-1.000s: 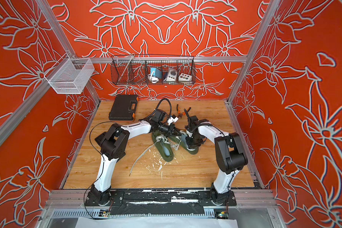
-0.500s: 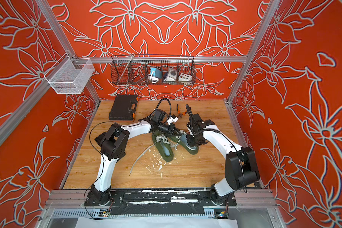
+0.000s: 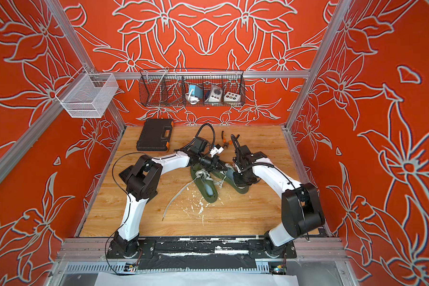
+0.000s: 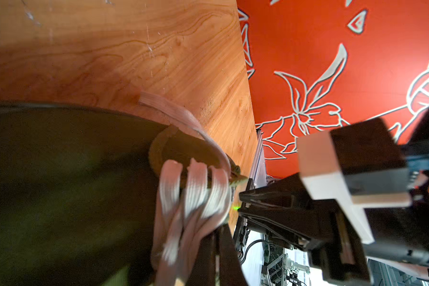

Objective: Insert the insole into the shoe

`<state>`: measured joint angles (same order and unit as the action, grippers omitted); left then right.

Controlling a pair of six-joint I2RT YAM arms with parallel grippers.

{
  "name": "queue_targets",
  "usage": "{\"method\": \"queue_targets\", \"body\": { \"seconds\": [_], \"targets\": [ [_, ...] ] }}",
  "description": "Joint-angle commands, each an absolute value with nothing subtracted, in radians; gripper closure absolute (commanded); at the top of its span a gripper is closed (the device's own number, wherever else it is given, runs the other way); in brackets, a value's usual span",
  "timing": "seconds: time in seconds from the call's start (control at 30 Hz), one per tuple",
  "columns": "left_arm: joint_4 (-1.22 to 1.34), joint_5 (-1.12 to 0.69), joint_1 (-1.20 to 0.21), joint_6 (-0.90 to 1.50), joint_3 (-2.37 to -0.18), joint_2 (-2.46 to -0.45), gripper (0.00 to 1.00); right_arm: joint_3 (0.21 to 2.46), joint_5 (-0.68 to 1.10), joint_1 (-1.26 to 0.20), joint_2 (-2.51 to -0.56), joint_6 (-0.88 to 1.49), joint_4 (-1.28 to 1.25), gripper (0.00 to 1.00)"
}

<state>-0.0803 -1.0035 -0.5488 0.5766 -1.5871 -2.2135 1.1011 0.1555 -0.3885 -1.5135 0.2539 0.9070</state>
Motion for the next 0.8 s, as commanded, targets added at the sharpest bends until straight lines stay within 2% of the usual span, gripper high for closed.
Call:
{"method": "queue_targets", "body": {
  "seconds": [0.0,0.2,0.43,0.57,0.67,0.7,0.77],
  "targets": [
    [-0.089,-1.013,-0.551,0.566,-1.578,-2.197,1.0,1.062,0.14,-0.386,-1.547,0.288,0.885,0.82],
    [-0.115,-1.003,-0.551,0.55,-1.587,-2.189,1.0,1.064,0.158,-0.331,-1.738,0.278,0.769,0.9],
    [-0.106,-1.002,-0.552,0.557,-1.581,-2.183,1.0,1.111,0.117,-0.352,-1.611,0.291,0.873,0.88],
    [-0.12,-0.994,-0.551,0.553,-1.594,-2.172,1.0,1.028,0.22,-0.31,-1.679,0.321,0.773,0.88],
    [-0.155,-0.974,-0.551,0.538,-1.612,-2.161,0.81,1.014,0.234,-0.31,-1.75,0.338,0.731,0.89],
    [-0.165,-0.97,-0.551,0.535,-1.617,-2.157,0.72,1.006,0.232,-0.31,-1.748,0.345,0.714,0.89],
    [-0.174,-0.96,-0.551,0.534,-1.615,-2.136,0.65,1.006,0.222,-0.309,-1.747,0.344,0.715,0.89]
  ]
}}
